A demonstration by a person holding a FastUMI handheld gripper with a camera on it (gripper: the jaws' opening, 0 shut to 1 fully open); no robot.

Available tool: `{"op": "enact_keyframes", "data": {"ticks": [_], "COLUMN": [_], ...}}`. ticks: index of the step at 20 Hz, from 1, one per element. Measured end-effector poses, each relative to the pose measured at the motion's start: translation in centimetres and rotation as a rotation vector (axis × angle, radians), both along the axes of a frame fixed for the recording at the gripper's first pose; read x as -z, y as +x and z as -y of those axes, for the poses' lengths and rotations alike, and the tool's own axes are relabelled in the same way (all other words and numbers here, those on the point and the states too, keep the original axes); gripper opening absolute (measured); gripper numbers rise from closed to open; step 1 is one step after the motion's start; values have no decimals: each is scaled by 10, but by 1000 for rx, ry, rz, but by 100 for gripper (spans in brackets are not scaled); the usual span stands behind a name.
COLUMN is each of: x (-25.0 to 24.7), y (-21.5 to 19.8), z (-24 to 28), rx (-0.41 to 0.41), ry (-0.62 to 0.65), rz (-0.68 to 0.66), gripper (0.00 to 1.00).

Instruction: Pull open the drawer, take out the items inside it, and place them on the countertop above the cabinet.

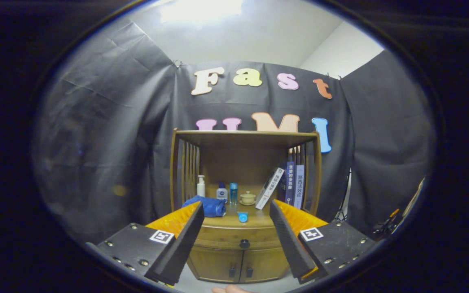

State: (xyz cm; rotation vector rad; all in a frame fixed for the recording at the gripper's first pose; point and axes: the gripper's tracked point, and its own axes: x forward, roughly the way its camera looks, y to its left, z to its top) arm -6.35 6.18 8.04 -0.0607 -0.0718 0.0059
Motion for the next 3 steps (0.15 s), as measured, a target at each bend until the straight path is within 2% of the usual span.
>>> {"op": "enact_keyframes", "data": {"ticks": [3], "x": [7], "y": [1], "z": [-3], "rx": [-16], "ry": [8], "rz": [-17], "gripper": [97]}}
